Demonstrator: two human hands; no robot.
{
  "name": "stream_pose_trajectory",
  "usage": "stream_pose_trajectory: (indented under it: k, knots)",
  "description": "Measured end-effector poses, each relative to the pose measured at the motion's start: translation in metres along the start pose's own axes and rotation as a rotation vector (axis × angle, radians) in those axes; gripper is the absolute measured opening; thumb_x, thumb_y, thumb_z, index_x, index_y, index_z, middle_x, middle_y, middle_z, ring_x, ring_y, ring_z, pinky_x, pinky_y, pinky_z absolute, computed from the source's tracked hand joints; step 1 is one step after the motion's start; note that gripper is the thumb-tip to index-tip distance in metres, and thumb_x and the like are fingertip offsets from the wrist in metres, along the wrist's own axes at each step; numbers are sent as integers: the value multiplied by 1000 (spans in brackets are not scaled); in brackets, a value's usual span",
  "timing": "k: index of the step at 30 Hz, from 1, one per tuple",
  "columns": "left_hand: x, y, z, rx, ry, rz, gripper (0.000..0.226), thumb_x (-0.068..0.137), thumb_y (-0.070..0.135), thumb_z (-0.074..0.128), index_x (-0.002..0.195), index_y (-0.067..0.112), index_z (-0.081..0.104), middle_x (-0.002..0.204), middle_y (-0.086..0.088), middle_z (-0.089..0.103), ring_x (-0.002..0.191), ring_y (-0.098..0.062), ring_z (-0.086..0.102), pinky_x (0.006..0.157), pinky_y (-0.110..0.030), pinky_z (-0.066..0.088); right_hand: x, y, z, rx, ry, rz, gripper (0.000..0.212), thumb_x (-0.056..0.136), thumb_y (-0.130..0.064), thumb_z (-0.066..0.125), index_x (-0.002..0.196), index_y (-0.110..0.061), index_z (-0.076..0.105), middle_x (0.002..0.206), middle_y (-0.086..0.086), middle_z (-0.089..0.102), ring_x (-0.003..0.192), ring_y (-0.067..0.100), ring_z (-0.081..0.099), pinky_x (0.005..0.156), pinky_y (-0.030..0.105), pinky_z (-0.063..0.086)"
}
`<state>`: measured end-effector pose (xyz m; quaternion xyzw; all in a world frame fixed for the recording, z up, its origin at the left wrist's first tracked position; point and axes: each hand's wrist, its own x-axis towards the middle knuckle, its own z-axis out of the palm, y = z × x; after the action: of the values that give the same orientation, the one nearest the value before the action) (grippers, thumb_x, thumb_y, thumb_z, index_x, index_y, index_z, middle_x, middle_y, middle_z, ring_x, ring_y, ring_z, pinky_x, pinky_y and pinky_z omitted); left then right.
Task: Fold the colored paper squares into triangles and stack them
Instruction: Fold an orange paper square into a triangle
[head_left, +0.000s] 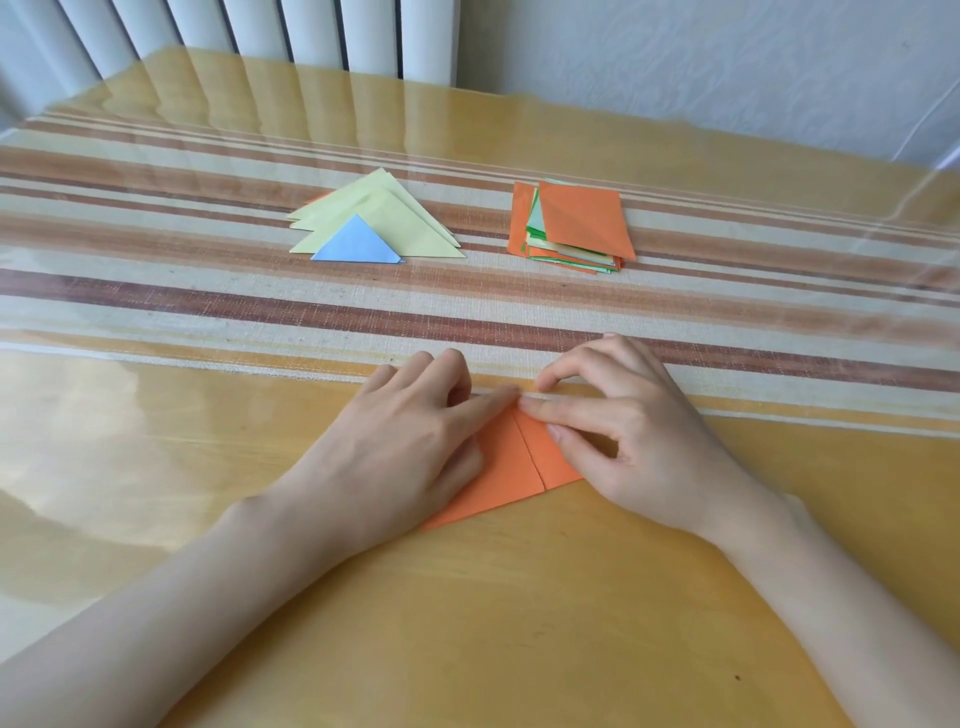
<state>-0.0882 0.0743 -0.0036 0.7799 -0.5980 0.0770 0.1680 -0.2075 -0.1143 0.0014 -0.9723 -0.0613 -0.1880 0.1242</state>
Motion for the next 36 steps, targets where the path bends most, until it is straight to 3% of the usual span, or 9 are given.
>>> stream_pose_trajectory:
  k: [6, 18, 23, 25, 28, 36]
  knots:
    - [1, 8, 2, 141, 35, -18, 47, 86, 27, 37, 120, 10, 65, 84, -7, 52, 71, -27, 51, 57, -41, 46, 0, -10, 4, -118, 41, 18, 28, 91, -24, 51, 107, -15, 73, 100, 1, 63, 97, 27, 54, 100, 44, 35]
    - [-1, 11, 2, 165, 66, -62, 44, 87, 27, 40, 119, 14, 67, 85, -6, 53, 71, -27, 52, 56, -37, 44, -9, -7, 4, -114, 148, 25, 24, 87, -19, 55, 95, -14, 77, 101, -5, 72, 94, 22, 60, 107, 43, 30]
    - [-3, 19, 0, 298, 54, -187, 35, 83, 28, 41, 101, 15, 68, 80, -4, 51, 69, -27, 49, 62, -37, 32, -8, -8, 7, -132, 159, 26, 23, 85, -17, 56, 92, -13, 78, 99, -4, 72, 91, 21, 60, 107, 43, 30]
    - [-3, 18, -1, 261, 49, -223, 40, 84, 33, 40, 109, 14, 65, 83, -5, 52, 71, -27, 51, 63, -38, 38, -7, -9, 7, -130, 158, 29, 23, 85, -18, 56, 92, -14, 78, 99, -5, 72, 91, 21, 60, 106, 43, 31]
    - [-1, 14, 0, 193, 27, -109, 49, 86, 35, 38, 127, 21, 60, 86, -7, 51, 72, -27, 51, 61, -40, 44, -6, -9, 7, -138, 160, 27, 23, 86, -18, 56, 92, -14, 77, 99, -5, 72, 91, 20, 58, 106, 42, 30]
    - [-2, 19, 4, 228, 73, -167, 44, 85, 31, 39, 117, 21, 67, 84, -6, 52, 70, -27, 52, 59, -37, 37, -7, -8, 8, -133, 181, 32, 23, 86, -18, 55, 92, -15, 77, 99, -5, 72, 91, 19, 57, 105, 39, 30]
